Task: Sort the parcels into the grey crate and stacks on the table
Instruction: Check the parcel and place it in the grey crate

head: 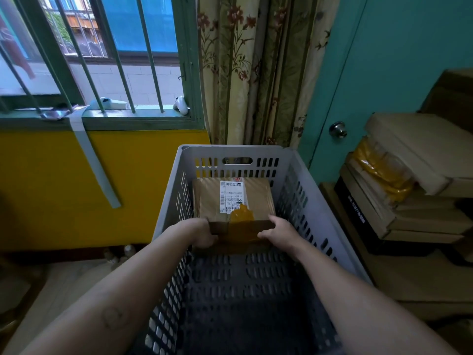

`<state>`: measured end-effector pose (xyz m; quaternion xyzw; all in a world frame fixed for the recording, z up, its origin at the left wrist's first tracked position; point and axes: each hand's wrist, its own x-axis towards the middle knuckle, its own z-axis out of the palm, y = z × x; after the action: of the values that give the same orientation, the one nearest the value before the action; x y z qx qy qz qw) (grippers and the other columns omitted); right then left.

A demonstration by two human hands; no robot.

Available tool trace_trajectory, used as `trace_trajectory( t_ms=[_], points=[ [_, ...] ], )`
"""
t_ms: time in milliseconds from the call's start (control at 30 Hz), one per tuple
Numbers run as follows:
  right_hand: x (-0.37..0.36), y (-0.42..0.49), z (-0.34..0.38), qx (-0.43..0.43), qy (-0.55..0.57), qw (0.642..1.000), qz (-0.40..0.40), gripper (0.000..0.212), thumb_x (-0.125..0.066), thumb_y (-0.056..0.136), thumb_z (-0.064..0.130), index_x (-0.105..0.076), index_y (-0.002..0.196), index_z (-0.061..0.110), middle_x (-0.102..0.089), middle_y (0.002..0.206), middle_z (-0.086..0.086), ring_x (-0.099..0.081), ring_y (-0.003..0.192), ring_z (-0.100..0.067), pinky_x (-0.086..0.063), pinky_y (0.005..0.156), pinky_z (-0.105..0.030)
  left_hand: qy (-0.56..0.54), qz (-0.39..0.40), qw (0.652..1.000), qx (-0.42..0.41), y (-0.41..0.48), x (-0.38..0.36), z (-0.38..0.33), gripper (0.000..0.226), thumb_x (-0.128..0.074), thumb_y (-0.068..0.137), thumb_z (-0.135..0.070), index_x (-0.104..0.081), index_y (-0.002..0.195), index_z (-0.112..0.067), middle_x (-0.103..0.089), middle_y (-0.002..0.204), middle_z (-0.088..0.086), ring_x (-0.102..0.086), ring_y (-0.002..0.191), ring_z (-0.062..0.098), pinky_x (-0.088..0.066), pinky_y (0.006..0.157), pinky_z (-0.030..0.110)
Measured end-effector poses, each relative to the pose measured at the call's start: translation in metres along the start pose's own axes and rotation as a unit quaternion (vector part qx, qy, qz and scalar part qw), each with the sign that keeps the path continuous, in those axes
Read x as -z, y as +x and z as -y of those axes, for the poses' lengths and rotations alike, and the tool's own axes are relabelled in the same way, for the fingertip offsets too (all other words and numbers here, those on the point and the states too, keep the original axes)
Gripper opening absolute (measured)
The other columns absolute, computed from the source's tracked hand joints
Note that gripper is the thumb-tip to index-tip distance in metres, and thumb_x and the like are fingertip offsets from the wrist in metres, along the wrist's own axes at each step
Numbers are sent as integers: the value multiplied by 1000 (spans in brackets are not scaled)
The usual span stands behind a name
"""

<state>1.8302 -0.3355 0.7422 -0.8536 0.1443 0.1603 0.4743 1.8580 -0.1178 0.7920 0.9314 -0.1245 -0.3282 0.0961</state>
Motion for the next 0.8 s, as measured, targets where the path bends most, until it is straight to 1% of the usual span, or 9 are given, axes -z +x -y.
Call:
trace_trajectory(
  t_ms=[67, 200, 267, 333, 433, 500, 567, 667, 800],
  points=[
    [2, 0, 0, -1, 3, 1000, -2, 79, -67, 90, 14, -23, 156, 9, -37, 155, -13, -40, 138, -29, -39, 113, -41, -9, -1, 1000, -6, 3, 1, 1, 41, -50, 102, -27, -50, 142, -17, -56, 137, 10, -54, 124, 28, -40, 110, 41],
    [4, 0, 1, -2, -1, 1000, -7, 76, -66, 91, 14, -26, 155, 9, -39, 153, -13, -41, 138, -29, -40, 111, -38, -51, -3, 999, -5, 7, 4, 0, 43, -48, 104, -29, -46, 145, -18, -51, 144, 5, -48, 132, 27, -35, 115, 43],
    [5, 1, 0, -4, 4, 1000, -6, 74, -65, 91, 13, -28, 155, 9, -41, 152, -13, -43, 137, -28, -40, 112, -40, -70, -18, 997, 16, 10, 4, 2, 45, -49, 103, -32, -47, 146, -18, -51, 146, 5, -46, 135, 27, -34, 116, 44],
    [6, 2, 0, -7, 10, 1000, -1, 73, -64, 91, 12, -29, 154, 9, -43, 150, -13, -44, 135, -28, -41, 112, -43, -74, -40, 996, 31, 16, 4, 5, 50, -49, 103, -34, -43, 150, -19, -47, 151, 6, -42, 139, 29, -32, 118, 45],
    [5, 5, 0, -13, 4, 1000, 13, 75, -66, 90, 15, -29, 155, 10, -44, 150, -12, -45, 135, -28, -41, 111, -44, -63, -41, 997, 24, 15, 4, 3, 51, -47, 104, -34, -39, 152, -21, -44, 154, 6, -40, 141, 29, -31, 119, 45],
    [4, 6, 0, -14, -8, 999, 29, 79, -68, 88, 19, -28, 155, 12, -42, 151, -12, -43, 136, -29, -40, 112, -46, -45, -30, 998, 15, 15, 3, 2, 50, -46, 104, -34, -40, 152, -22, -45, 152, 6, -41, 140, 29, -31, 118, 45],
    [3, 6, 1, -10, -35, 999, 39, 84, -70, 85, 25, -27, 156, 14, -35, 155, -13, -39, 139, -30, -38, 114, -47, -25, -27, 999, 17, 18, 0, 2, 50, -45, 104, -35, -40, 152, -21, -45, 152, 7, -43, 138, 30, -33, 117, 45],
    [0, 7, 2, -3, -88, 996, 29, 87, -71, 83, 31, -26, 156, 15, -27, 157, -14, -35, 141, -33, -37, 115, -46, 0, -40, 999, 30, 19, 0, -1, 51, -46, 103, -36, -41, 151, -18, -46, 151, 10, -44, 136, 31, -35, 116, 43],
    [-2, 10, 2, 2, -132, 991, 5, 80, -72, 81, 33, -37, 150, 16, -44, 146, -13, -49, 128, -30, -46, 106, -43, 15, -67, 997, 45, 19, 0, -3, 53, -48, 104, -32, -35, 152, -13, -42, 153, 12, -40, 141, 31, -33, 116, 39]
  ],
)
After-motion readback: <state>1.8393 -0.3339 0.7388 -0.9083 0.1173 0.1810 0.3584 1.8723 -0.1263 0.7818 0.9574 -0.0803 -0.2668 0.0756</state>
